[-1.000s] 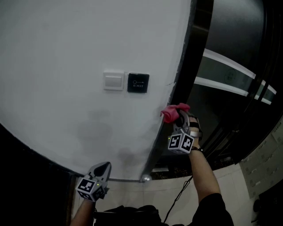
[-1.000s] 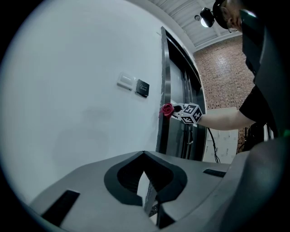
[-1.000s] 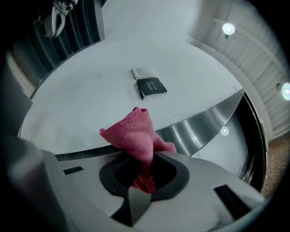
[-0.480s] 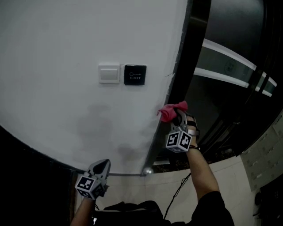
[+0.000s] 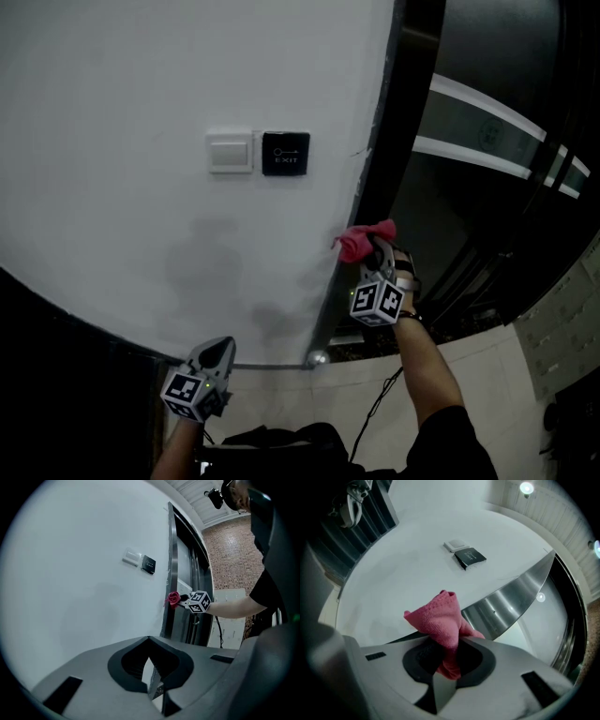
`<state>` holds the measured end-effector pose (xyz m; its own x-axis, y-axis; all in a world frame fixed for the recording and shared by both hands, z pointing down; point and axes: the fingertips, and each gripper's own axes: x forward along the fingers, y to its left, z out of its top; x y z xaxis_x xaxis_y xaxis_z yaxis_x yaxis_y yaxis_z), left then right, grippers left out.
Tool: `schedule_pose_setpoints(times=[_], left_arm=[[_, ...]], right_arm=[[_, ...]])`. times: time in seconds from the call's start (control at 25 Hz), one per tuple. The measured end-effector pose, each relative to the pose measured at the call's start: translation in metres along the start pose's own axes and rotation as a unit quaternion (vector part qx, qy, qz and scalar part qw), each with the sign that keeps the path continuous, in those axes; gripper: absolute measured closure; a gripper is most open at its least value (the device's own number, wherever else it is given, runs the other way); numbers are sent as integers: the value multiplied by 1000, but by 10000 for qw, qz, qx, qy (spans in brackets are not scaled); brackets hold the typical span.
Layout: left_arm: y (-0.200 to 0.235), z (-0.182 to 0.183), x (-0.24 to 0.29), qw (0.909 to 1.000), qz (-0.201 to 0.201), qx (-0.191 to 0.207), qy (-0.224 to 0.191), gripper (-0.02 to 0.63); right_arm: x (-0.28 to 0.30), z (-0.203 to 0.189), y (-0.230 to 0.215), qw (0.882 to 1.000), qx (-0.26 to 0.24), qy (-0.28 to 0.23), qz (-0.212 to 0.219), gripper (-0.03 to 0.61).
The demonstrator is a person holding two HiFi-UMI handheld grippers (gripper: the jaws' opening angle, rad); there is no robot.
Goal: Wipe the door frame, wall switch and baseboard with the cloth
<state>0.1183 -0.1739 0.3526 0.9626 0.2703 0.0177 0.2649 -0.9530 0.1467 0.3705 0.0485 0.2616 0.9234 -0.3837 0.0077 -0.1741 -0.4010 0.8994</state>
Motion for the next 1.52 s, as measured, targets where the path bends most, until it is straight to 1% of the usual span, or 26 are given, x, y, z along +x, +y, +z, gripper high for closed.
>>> schedule_pose_setpoints(times=[0.24, 0.72, 1.08, 1.4, 1.52], left_arm=[[-1, -5, 4, 10000, -17, -42, 56, 621], [0, -15, 7, 9998, 29, -112, 163, 621], [5, -23, 12, 9996, 90, -156, 231, 621], [7, -27, 18, 9994, 97, -163, 302, 621], [9, -29, 19, 9992, 124, -167, 345, 621]], right_arm=[[1, -12, 25, 9995, -33, 121, 274, 520], [1, -27, 58, 9980, 93, 240, 568, 520], [1, -42, 91, 9952, 221, 404, 866, 520], [1, -58, 127, 9907, 212, 569, 1217, 520], [0, -61, 134, 9901, 235, 570, 1261, 520]])
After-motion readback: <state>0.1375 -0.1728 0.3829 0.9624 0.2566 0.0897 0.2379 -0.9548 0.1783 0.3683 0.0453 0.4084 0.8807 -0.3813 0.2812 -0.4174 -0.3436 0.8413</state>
